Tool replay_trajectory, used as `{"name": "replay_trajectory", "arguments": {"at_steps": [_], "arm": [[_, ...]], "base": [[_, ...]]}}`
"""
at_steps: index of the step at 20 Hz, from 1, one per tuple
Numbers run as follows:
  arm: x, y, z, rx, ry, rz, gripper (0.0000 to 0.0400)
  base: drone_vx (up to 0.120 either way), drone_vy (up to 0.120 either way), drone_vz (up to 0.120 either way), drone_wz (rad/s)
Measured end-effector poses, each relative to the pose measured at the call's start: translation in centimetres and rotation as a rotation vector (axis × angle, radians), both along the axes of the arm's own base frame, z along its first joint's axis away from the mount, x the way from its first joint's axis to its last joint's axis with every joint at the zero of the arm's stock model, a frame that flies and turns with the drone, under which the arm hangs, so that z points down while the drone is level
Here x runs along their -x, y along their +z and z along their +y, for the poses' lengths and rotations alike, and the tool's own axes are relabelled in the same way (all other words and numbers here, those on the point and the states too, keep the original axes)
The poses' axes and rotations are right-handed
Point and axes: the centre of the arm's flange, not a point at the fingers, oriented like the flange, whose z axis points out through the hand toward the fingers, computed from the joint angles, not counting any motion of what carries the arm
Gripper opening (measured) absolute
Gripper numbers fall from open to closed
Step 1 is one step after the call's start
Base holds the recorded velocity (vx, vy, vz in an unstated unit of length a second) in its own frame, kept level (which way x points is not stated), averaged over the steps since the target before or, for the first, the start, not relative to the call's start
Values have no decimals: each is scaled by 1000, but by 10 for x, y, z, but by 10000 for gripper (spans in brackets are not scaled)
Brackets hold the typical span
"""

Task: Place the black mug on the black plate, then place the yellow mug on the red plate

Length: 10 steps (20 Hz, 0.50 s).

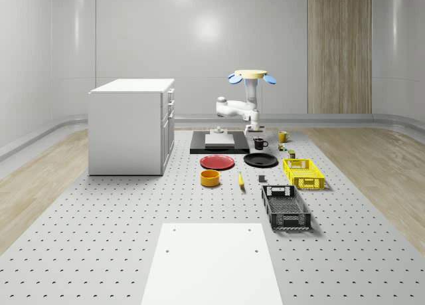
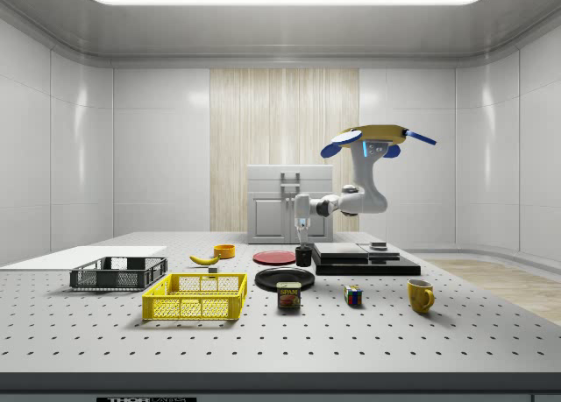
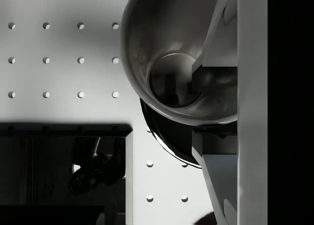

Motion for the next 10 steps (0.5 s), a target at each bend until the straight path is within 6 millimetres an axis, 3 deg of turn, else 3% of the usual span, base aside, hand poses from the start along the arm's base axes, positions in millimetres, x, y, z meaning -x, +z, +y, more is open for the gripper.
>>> {"name": "replay_trajectory", "arguments": {"at_steps": [10], "arm": [[0,0,0,0,0,0,110]], "base": [[120,0,0,0]]}}
